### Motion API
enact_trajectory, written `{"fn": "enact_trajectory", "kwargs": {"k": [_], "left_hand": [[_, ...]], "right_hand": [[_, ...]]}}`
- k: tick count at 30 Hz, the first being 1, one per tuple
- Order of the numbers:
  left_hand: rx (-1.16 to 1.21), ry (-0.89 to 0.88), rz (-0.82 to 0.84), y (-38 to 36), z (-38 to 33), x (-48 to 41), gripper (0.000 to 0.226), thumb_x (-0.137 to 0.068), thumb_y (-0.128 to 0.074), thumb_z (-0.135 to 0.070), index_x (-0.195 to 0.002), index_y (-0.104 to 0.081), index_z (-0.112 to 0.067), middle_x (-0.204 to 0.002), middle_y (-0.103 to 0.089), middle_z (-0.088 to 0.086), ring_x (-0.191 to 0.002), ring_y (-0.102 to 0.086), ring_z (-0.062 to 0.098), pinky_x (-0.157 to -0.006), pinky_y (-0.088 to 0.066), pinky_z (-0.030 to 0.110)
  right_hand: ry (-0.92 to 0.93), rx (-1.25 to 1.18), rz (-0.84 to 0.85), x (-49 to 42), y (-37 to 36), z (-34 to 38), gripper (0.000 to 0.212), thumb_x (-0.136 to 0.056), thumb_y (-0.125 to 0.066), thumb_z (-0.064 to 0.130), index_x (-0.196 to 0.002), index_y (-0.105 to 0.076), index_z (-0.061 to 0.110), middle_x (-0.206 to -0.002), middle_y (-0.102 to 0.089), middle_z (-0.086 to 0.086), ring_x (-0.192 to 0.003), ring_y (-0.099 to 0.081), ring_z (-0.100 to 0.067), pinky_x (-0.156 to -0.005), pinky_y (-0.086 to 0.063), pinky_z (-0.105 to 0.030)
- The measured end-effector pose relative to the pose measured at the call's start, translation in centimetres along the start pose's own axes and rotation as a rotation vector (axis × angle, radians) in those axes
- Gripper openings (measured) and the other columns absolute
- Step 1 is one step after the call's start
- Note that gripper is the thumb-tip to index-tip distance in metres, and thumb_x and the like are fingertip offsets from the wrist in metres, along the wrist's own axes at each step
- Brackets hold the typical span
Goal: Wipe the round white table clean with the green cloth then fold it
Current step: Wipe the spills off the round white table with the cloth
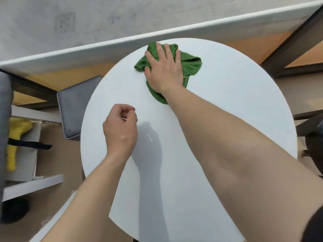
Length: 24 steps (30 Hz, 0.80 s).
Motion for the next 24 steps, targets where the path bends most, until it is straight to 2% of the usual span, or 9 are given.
{"fn": "enact_trajectory", "kwargs": {"k": [5, 7, 9, 12, 15, 17, 20, 24], "left_hand": [[0.025, 0.003, -0.131, 3.7, 2.1, -2.3, 0.016, -0.09, -0.052, -0.016, -0.087, -0.064, -0.027, -0.079, -0.069, 0.0, -0.073, -0.063, 0.02, -0.07, -0.053, 0.033], [0.037, 0.002, -0.186, 5.0, 2.6, -2.3, 0.014, -0.089, -0.054, -0.015, -0.088, -0.065, -0.023, -0.079, -0.068, -0.001, -0.072, -0.063, 0.019, -0.07, -0.053, 0.031], [0.045, 0.013, -0.197, 5.7, 2.8, -1.9, 0.012, -0.089, -0.055, -0.014, -0.09, -0.066, -0.02, -0.078, -0.066, -0.002, -0.07, -0.061, 0.015, -0.07, -0.053, 0.028], [0.029, 0.049, -0.151, 5.2, 3.0, -1.0, 0.013, -0.091, -0.054, -0.015, -0.092, -0.065, -0.022, -0.08, -0.068, 0.0, -0.068, -0.059, 0.011, -0.069, -0.051, 0.026], [0.029, 0.062, -0.066, 3.6, 2.6, -0.1, 0.015, -0.091, -0.052, -0.017, -0.089, -0.063, -0.027, -0.083, -0.069, 0.002, -0.069, -0.06, 0.014, -0.067, -0.051, 0.029], [0.024, 0.067, -0.008, 2.4, 2.0, 0.4, 0.015, -0.091, -0.051, -0.017, -0.088, -0.062, -0.028, -0.084, -0.069, 0.001, -0.071, -0.061, 0.015, -0.065, -0.049, 0.027], [0.024, 0.077, 0.065, 1.1, 1.4, 0.7, 0.015, -0.091, -0.051, -0.018, -0.092, -0.063, -0.026, -0.086, -0.068, -0.003, -0.07, -0.06, 0.009, -0.062, -0.047, 0.023], [0.051, 0.085, 0.083, 1.3, 1.6, 0.0, 0.015, -0.09, -0.05, -0.018, -0.091, -0.063, -0.026, -0.086, -0.069, -0.004, -0.068, -0.059, 0.008, -0.061, -0.047, 0.022]], "right_hand": [[0.304, 0.05, 0.064, 2.1, -3.1, 10.2, 0.057, -0.103, -0.026, 0.048, -0.158, -0.025, 0.036, -0.171, -0.009, -0.004, -0.157, -0.004, -0.028, -0.125, 0.001, -0.054], [0.459, 0.076, 0.126, 5.6, -4.5, 13.2, 0.06, -0.102, -0.028, 0.048, -0.159, -0.022, 0.034, -0.171, -0.006, -0.005, -0.157, -0.002, -0.029, -0.124, 0.001, -0.054], [0.593, 0.054, 0.165, 10.6, -5.9, 14.6, 0.064, -0.1, -0.034, 0.045, -0.16, -0.02, 0.028, -0.17, -0.012, -0.003, -0.157, -0.002, -0.028, -0.124, 0.001, -0.053], [0.749, 0.017, 0.231, 20.2, -7.5, 12.6, 0.059, -0.098, -0.043, 0.044, -0.154, -0.038, 0.027, -0.165, -0.029, -0.004, -0.155, -0.013, -0.027, -0.125, -0.006, -0.054], [0.82, 0.052, 0.29, 27.5, -7.3, 5.7, 0.054, -0.097, -0.046, 0.049, -0.15, -0.044, 0.035, -0.168, -0.023, -0.006, -0.155, -0.017, -0.028, -0.124, -0.01, -0.054], [0.727, 0.07, 0.239, 28.0, -5.8, -0.1, 0.056, -0.097, -0.045, 0.051, -0.15, -0.044, 0.037, -0.168, -0.023, -0.003, -0.155, -0.021, -0.025, -0.124, -0.014, -0.053], [0.416, 0.089, 0.117, 23.9, -3.0, -7.5, 0.056, -0.097, -0.045, 0.053, -0.151, -0.045, 0.038, -0.167, -0.027, -0.001, -0.154, -0.025, -0.024, -0.122, -0.021, -0.054], [-0.035, 0.058, -0.044, 14.4, -0.2, -9.2, 0.055, -0.1, -0.037, 0.051, -0.154, -0.037, 0.04, -0.169, -0.021, -0.001, -0.155, -0.017, -0.025, -0.124, -0.013, -0.054]]}}
Point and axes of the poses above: each hand's wrist, its own x-axis away from the middle knuckle, its own y-axis out of the back of the hand, z = x × y, the point moved 3 cm from there along -x, towards the middle knuckle
